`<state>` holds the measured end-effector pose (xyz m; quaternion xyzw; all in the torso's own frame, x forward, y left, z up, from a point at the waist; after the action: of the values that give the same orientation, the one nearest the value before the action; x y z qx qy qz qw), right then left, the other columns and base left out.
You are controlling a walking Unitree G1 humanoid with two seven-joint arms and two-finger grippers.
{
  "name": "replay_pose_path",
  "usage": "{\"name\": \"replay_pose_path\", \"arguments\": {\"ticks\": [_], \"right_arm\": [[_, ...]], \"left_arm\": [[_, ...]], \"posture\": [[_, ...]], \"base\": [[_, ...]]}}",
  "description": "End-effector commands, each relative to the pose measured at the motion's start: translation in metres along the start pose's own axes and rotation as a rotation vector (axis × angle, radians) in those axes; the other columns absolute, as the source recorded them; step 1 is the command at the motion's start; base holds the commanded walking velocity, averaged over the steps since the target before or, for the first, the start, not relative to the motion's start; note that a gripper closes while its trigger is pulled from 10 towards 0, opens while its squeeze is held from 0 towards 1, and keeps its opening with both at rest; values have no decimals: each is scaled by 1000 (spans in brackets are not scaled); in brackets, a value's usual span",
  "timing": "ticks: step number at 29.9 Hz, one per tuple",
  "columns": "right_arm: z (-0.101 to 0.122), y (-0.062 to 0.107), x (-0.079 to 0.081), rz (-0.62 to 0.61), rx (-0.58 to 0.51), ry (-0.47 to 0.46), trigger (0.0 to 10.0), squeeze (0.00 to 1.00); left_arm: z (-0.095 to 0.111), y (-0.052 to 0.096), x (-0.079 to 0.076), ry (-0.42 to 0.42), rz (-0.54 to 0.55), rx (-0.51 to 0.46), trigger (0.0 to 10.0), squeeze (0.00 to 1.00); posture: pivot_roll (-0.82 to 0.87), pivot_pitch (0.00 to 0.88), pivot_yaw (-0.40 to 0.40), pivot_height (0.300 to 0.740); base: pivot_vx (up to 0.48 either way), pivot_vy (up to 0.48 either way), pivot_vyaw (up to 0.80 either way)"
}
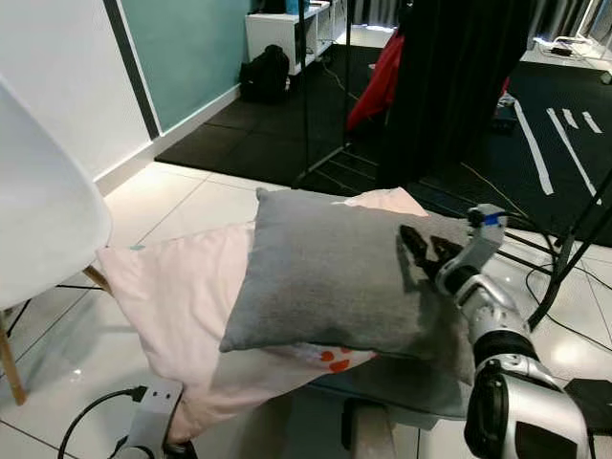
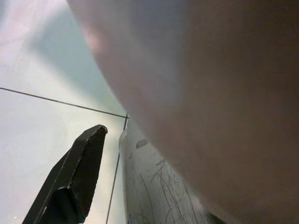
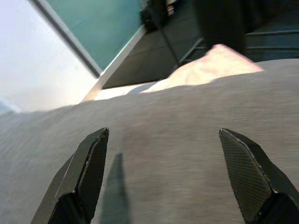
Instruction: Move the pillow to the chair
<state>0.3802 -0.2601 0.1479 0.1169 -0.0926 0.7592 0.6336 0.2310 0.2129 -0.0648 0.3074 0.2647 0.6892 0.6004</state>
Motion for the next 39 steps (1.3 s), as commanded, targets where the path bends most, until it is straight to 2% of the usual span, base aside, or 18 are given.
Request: {"name": "replay_pose_path", "arguments": {"ticks": [1,11,14,17,21,23,28,31,35,37,39], "right_arm": [[-7,6,-11,-74,26,-32,10000,0],[-15,25,-39,-244,61,-47,10000,0],[-30,38,-50,-314,120,-71,10000,0],[-40,45,-55,-356,169,-75,10000,0],[-43,46,-56,-364,180,-80,10000,0],[-54,52,-57,-386,216,-103,10000,0],[-67,57,-55,-387,260,-150,10000,0],[-86,58,-44,-318,346,-196,10000,0],[-92,58,-39,-287,371,-209,10000,0],[-106,60,-27,-213,429,-248,10000,0],[-110,60,-24,-193,444,-260,10000,0]], "left_arm": [[-14,2,-1,-8,-1,44,10000,0],[-18,3,-1,-7,-2,48,10000,0],[-23,5,4,-9,2,53,10000,0],[-24,5,6,-11,4,54,10000,0],[-24,5,6,-11,5,54,10000,0],[-24,5,8,-14,5,55,10000,0],[-24,5,9,-19,7,55,10000,0],[-26,6,9,-23,7,55,10000,0],[-27,6,10,-25,7,55,10000,0],[-34,8,10,-36,6,63,10000,0],[-37,9,10,-40,5,66,10000,0]], "posture": [[-131,64,-44,419],[-130,77,-41,394],[-128,83,-38,379],[-127,90,-32,364],[-127,91,-31,359],[-121,104,-21,349],[-114,119,-7,344],[-101,134,6,344],[-98,139,10,344],[-79,154,33,344],[-79,154,33,344]], "base": [[0,0,0],[0,0,0],[0,0,0],[0,0,0],[0,0,0],[0,0,0],[0,0,0],[0,0,0],[0,0,0],[0,0,0],[0,0,0]]}}
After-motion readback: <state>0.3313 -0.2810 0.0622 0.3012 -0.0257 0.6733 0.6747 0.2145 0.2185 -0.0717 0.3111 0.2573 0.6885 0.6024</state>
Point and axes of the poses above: a point about 5 cm out from each wrist's last joint towards the gripper, its own y axis pointing back from the gripper into the wrist, its own z axis along the axis of the wrist's last joint, x = y × z, the point moved 1 cm from there along -y, pointing out of the wrist towards the gripper, and after that the axes turned 10 degrees about y, right-handed, at the moved point
